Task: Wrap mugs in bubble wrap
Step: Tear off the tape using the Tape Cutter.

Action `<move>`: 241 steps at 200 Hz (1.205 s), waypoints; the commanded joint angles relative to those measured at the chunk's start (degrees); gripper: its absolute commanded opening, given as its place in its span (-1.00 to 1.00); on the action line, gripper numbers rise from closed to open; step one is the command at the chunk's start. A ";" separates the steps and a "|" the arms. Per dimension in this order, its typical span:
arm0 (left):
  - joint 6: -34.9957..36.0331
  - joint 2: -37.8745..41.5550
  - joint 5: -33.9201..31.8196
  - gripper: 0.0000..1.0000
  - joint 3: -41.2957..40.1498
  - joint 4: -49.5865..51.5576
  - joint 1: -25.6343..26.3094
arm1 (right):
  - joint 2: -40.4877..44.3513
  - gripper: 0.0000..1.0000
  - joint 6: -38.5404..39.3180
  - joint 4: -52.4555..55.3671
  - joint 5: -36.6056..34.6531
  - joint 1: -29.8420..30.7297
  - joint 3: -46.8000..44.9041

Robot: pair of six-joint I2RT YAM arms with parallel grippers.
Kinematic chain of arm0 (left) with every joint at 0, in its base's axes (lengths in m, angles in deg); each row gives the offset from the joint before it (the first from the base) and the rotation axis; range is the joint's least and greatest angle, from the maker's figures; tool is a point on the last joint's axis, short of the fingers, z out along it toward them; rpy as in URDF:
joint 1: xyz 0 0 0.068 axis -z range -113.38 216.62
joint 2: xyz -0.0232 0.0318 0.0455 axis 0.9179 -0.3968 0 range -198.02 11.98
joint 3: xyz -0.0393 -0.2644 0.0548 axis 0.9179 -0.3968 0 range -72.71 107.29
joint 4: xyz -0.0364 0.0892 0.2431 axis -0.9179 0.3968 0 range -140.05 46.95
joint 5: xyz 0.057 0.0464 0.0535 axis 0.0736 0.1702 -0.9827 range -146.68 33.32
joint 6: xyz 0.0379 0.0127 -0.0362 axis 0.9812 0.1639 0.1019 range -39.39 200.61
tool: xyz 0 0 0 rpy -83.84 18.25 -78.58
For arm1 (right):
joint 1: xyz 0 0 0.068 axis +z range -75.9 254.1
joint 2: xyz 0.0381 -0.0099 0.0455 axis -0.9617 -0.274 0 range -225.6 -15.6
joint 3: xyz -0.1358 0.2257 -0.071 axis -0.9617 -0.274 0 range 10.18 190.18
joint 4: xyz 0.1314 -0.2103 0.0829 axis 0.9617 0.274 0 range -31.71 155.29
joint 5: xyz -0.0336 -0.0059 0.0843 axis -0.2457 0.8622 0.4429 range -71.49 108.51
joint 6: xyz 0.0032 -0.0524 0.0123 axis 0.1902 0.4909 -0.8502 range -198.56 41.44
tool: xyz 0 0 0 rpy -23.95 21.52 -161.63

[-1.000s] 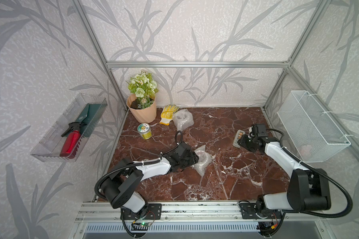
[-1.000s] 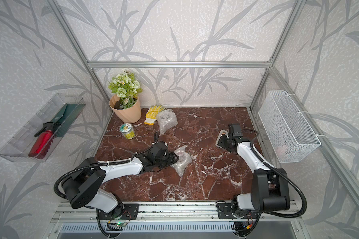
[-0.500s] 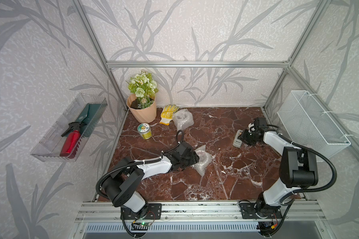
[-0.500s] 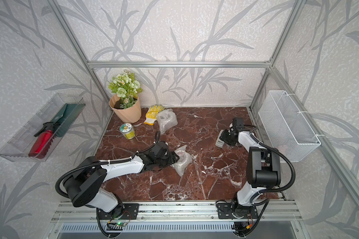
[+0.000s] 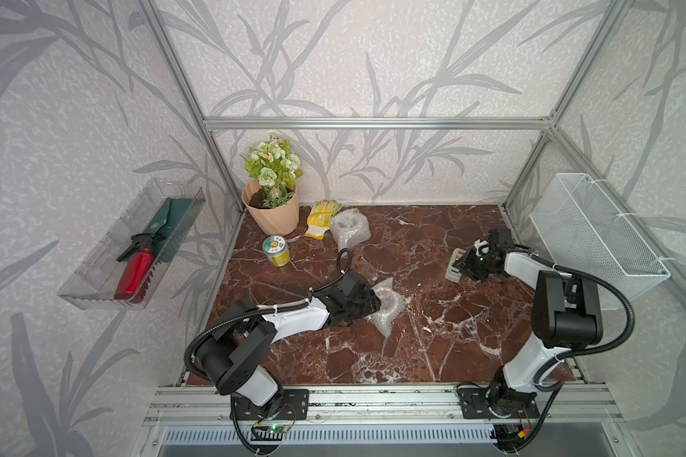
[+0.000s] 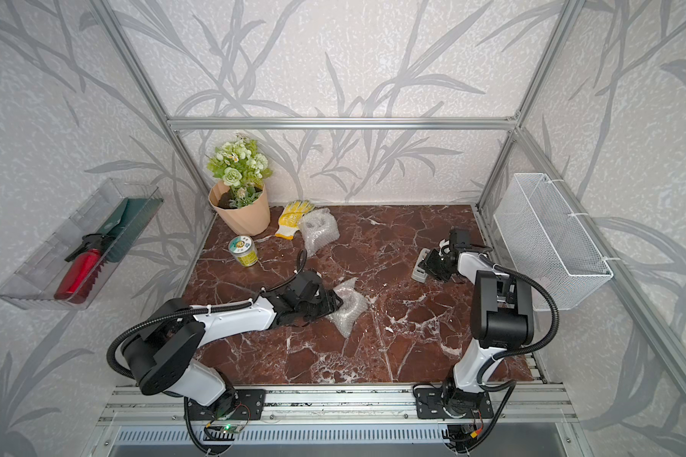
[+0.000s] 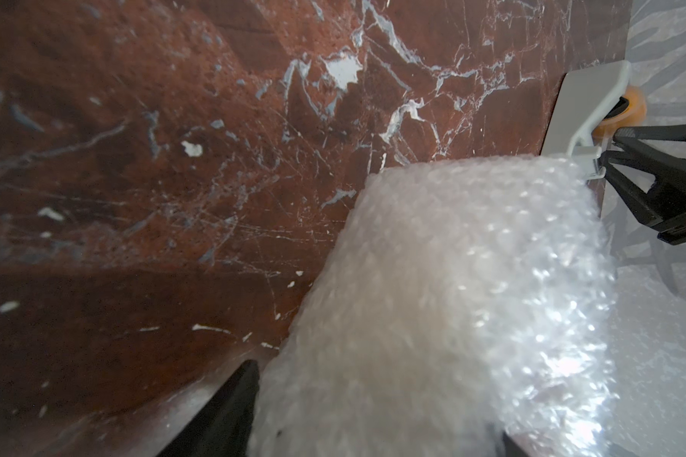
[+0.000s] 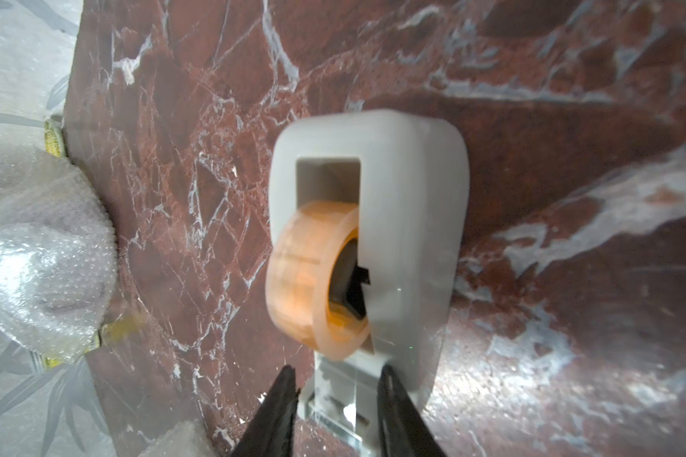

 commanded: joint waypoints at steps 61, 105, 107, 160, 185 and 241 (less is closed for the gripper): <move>0.61 -1.91 -0.68 0.36 -0.91 7.53 0.15 | -2.80 -0.44 -5.06 -10.69 7.64 -2.93 -6.56; 0.40 -1.81 -0.46 0.37 -1.09 7.38 0.15 | -4.16 -0.52 -6.41 -14.28 9.38 -3.89 -8.69; 0.36 -1.82 -0.46 0.37 -1.09 7.42 0.15 | -4.27 -0.52 -6.44 -14.39 9.60 -3.89 -8.70; 0.61 -1.25 -0.46 0.36 -0.78 8.11 0.15 | -5.83 -0.76 -9.52 -18.03 12.65 -4.93 -9.71; 0.52 -1.27 -0.53 0.36 -0.92 7.99 0.15 | -4.91 -0.92 -10.02 -18.79 13.98 -5.00 -9.67; 0.42 -1.54 -0.38 0.36 -1.18 7.46 0.15 | -0.17 -1.00 -13.71 -26.46 20.20 -5.03 -11.26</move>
